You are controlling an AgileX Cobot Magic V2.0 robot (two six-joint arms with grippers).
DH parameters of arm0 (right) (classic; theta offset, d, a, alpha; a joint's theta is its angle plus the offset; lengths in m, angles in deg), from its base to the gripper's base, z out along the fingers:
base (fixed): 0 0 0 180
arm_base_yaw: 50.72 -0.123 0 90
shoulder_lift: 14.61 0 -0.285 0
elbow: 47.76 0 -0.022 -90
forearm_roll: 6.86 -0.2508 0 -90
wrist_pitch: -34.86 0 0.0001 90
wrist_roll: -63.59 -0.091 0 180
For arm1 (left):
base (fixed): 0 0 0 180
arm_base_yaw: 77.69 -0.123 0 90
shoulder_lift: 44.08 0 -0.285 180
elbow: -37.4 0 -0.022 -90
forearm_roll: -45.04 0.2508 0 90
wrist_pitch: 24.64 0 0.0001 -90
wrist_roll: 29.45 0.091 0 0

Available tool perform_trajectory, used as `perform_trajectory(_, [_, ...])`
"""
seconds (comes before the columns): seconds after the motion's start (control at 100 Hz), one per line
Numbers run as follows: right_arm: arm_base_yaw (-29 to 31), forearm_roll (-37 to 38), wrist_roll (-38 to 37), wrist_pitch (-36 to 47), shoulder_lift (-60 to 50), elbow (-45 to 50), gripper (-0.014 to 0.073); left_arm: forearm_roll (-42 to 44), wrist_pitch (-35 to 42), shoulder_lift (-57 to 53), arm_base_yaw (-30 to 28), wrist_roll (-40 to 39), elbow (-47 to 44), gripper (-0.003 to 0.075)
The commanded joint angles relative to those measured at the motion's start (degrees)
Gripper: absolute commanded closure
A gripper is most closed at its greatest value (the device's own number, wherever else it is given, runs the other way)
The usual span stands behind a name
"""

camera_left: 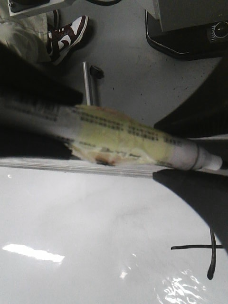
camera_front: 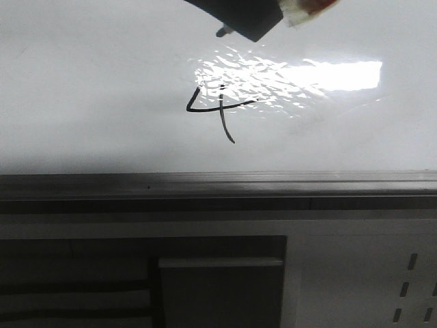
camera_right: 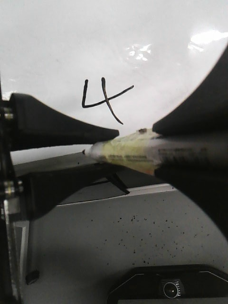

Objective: Write number 4 on whiteboard

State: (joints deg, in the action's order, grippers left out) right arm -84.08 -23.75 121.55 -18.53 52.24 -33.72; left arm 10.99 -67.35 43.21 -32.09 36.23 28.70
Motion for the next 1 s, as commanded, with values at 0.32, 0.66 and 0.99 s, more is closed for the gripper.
perform_trajectory(0.32, [-0.05, -0.7, -0.53, 2.61, -2.26, -2.48, 0.0309, -1.67, 2.38, -1.66, 0.24, -0.23, 1.96, 0.0734])
perform_trajectory(0.66, [-0.05, 15.66, -18.92, 0.84, -14.47, -3.85, 0.0282, 19.77, -0.14, -6.94, 0.24, -23.42, 1.96, 0.0734])
perform_trajectory(0.99, [-0.05, 20.15, -24.74, -0.33, -20.39, -3.85, 0.0282, 52.58, -13.5, -18.24, 0.24, -68.13, -3.53, 0.0734])
